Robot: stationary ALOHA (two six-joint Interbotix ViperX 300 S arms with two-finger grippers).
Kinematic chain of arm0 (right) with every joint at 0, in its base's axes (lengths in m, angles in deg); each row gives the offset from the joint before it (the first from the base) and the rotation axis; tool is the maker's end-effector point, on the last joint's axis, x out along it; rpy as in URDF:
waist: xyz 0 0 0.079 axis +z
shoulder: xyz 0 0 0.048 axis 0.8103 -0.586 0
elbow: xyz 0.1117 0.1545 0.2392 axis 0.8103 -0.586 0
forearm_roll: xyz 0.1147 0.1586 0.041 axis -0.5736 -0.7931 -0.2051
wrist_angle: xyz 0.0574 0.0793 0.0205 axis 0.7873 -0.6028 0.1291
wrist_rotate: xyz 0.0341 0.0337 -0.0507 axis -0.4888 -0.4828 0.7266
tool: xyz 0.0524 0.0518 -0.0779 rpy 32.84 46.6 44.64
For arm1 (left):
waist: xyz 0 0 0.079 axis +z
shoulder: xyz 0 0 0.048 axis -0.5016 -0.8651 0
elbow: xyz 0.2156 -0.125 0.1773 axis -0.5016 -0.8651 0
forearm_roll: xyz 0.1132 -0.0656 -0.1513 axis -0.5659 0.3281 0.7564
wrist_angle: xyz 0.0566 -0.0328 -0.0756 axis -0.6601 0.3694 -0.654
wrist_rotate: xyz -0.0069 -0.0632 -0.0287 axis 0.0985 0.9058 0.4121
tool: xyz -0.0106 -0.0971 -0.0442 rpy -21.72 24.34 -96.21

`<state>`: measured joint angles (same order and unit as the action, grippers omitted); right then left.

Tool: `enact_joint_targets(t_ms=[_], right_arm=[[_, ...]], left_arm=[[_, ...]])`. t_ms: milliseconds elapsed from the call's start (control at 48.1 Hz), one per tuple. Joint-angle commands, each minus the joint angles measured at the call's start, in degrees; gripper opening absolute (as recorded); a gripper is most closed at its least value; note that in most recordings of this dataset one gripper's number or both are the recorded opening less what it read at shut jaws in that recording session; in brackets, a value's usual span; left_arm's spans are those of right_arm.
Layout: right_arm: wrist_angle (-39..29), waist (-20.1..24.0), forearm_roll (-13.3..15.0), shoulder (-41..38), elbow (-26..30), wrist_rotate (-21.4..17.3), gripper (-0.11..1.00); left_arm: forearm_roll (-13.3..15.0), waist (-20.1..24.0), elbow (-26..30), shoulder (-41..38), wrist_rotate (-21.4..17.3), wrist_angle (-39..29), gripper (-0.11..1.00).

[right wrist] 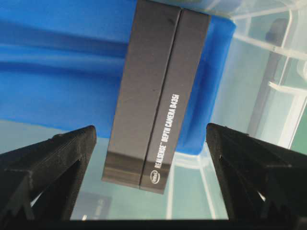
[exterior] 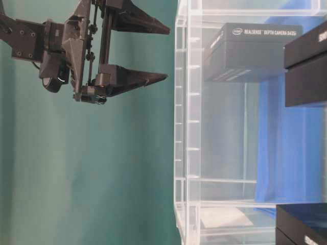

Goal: Take out the box from the case.
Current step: 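Move the right gripper over the right black box in the bin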

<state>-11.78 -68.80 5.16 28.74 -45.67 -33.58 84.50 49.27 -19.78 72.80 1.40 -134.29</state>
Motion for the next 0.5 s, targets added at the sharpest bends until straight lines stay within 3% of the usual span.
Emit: enact_joint_targets(t_ms=[0, 478], right_arm=[[0.26, 0.18, 0.09, 0.62, 1.32, -0.09, 0.94], [0.35, 0.18, 0.09, 0.26, 1.32, -0.09, 0.94]], left_arm=[[0.09, -0.09, 0.70, 0.62, -0.09, 0.18, 0.97], [0.09, -0.09, 0.62, 0.62, -0.09, 0.18, 0.97]])
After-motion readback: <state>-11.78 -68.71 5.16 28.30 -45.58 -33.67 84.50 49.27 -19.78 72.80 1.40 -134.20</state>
